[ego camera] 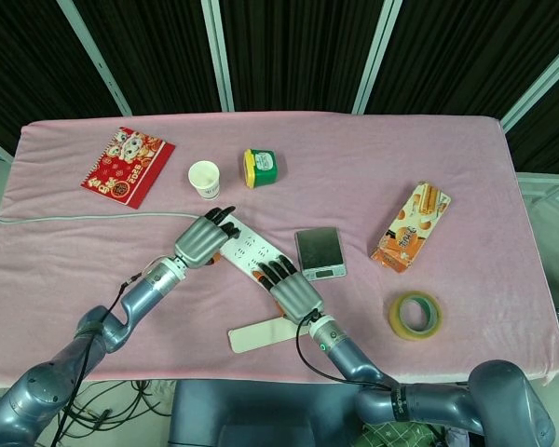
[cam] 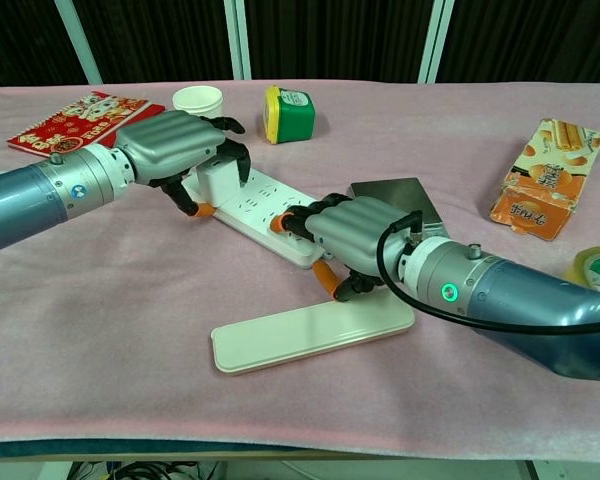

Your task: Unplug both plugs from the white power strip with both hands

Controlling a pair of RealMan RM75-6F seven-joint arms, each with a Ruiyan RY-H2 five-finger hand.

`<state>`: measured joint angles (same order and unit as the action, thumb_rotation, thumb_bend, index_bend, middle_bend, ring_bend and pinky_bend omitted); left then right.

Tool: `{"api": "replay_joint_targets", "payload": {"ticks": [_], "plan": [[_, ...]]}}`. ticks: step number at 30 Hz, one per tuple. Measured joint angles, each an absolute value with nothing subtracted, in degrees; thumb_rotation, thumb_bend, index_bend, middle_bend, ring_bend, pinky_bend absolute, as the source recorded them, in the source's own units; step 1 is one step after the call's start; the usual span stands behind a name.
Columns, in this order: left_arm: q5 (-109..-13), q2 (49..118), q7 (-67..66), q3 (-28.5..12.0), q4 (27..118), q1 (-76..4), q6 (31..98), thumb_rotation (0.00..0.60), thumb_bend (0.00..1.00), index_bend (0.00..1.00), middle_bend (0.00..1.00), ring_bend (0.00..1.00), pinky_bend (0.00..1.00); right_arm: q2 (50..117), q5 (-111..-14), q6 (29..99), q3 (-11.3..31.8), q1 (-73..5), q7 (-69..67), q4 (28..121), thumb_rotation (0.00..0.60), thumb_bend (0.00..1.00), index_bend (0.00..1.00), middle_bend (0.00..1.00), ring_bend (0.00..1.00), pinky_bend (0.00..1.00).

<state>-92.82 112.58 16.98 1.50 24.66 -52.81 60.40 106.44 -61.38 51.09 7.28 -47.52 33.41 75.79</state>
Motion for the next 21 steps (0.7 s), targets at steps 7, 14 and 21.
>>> {"api": "replay_joint_targets", "payload": {"ticks": [7, 14, 21], "plan": [[-92.62, 112.52, 17.44, 1.35, 25.18, -52.90, 59.95, 0.600, 0.49, 0.45, 0.47, 0.09, 0.22, 106.28, -61.40, 51.10, 7.24, -47.49, 33.41, 75.96, 0.600, 0.68, 0.11, 0.09, 0.09, 0.03], [-92.11, 112.28, 18.17, 1.05, 25.97, -52.94, 59.02, 0.600, 0.59, 0.51, 0.49, 0.11, 0.22, 106.02, -61.33, 51.21, 7.14, -47.37, 33.49, 76.11, 0.600, 0.68, 0.11, 0.09, 0.09, 0.03], [-91.19, 111.34, 18.56, 0.27, 27.98, -53.33, 57.42, 0.600, 0.64, 0.54, 0.51, 0.12, 0.22, 106.01, -61.29, 51.13, 7.15, -47.35, 33.32, 76.18, 0.600, 0.68, 0.11, 0.09, 0.09, 0.03]]}}
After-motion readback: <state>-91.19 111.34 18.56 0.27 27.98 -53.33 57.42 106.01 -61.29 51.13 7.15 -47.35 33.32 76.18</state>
